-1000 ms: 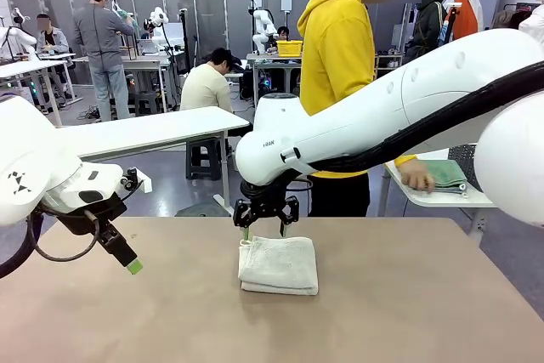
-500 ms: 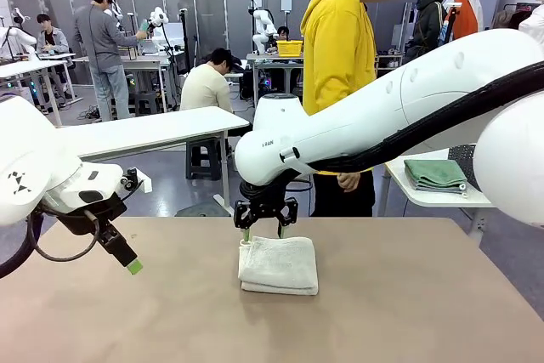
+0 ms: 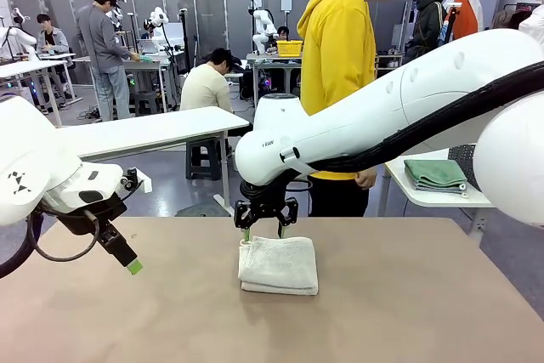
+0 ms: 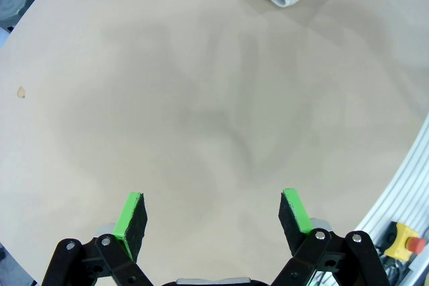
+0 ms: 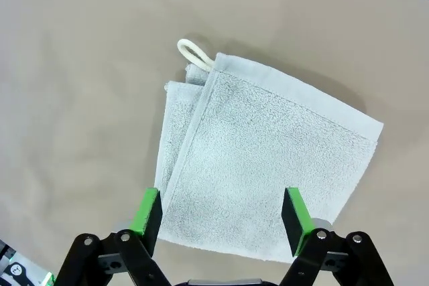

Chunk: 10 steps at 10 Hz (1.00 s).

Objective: Fold the towels and place them in the basket.
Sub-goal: Place the folded Towel with hook on the right side of the table.

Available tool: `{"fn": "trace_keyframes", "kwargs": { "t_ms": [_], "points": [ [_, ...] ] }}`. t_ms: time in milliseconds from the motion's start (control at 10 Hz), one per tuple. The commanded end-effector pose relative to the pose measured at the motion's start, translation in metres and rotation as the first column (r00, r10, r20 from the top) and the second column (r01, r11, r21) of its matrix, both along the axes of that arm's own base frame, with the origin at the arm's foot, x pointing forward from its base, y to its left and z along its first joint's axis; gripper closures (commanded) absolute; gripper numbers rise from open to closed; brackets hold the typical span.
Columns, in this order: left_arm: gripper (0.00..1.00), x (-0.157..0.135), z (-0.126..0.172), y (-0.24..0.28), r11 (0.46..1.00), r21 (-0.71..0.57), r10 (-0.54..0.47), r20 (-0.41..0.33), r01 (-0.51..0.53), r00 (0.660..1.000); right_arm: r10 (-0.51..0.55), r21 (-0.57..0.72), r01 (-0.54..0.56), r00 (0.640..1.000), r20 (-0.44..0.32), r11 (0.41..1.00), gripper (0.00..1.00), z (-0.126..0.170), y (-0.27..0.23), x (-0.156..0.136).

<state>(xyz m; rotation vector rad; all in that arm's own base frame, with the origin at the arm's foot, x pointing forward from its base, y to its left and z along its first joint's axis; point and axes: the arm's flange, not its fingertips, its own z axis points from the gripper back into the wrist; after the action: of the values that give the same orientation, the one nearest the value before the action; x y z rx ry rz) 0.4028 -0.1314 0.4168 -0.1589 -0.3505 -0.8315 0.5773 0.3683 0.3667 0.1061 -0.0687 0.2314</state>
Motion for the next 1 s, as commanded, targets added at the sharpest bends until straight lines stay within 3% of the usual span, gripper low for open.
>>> {"fn": "trace_keyframes", "kwargs": {
  "t_ms": [0,500,600,700,900],
  "points": [
    [0.00,0.003,0.001,-0.002,1.000,-0.008,0.007,0.004,-0.007,1.000,-0.005,-0.004,0.005,1.000,0.004,1.000,0.10,0.000,0.000,0.000],
    [0.00,0.003,0.001,-0.002,1.000,-0.008,0.007,0.004,-0.007,1.000,0.000,0.000,0.000,1.000,0.000,1.000,0.10,0.000,0.000,0.000],
    [0.00,0.003,0.001,-0.002,1.000,-0.008,0.007,0.004,-0.007,1.000,0.051,0.122,-0.047,0.998,-0.025,0.991,0.10,0.032,-0.013,-0.026],
    [0.00,0.003,0.001,-0.002,1.000,-0.008,0.007,0.004,-0.007,1.000,0.038,0.171,-0.038,0.999,0.001,0.985,0.10,0.047,-0.032,-0.043],
    [0.00,0.003,0.001,-0.002,1.000,-0.008,0.007,0.004,-0.007,1.000,-0.008,0.259,0.002,1.000,0.023,0.966,0.10,0.056,-0.080,-0.059]
  ]
}}
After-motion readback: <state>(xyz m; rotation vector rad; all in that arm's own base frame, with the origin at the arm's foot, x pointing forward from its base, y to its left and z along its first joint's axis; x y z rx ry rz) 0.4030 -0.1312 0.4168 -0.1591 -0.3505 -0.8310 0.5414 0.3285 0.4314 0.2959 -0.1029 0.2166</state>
